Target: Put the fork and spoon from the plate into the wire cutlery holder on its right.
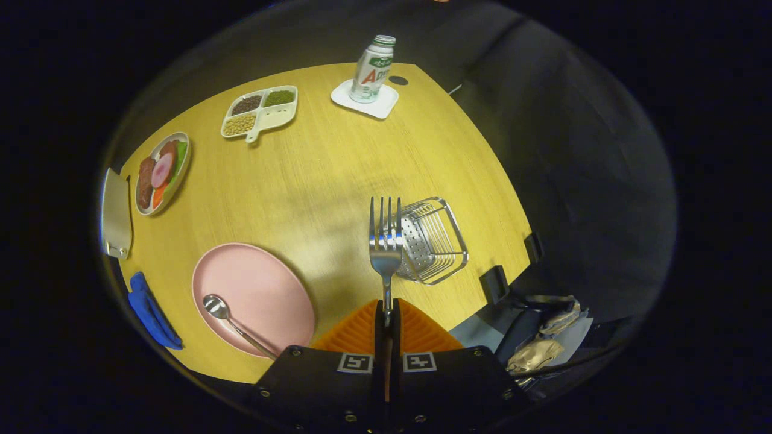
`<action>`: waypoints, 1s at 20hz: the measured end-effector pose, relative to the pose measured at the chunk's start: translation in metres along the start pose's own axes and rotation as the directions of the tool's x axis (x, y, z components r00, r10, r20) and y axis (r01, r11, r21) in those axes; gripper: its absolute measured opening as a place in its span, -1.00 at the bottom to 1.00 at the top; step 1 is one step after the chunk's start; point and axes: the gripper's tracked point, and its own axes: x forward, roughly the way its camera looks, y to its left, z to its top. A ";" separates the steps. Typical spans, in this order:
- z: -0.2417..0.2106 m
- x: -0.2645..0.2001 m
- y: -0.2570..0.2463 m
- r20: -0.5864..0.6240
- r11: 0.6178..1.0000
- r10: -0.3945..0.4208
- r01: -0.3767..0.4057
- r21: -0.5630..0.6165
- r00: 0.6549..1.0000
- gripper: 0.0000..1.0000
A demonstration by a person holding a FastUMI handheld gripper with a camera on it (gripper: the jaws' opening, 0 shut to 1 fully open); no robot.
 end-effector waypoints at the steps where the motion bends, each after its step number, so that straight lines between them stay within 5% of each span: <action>1: -0.001 0.005 -0.009 -0.021 1.000 -0.009 0.009 0.009 1.000 -0.92; 20: -0.008 0.043 -0.045 -0.270 0.998 0.016 -0.031 -0.052 0.963 -0.92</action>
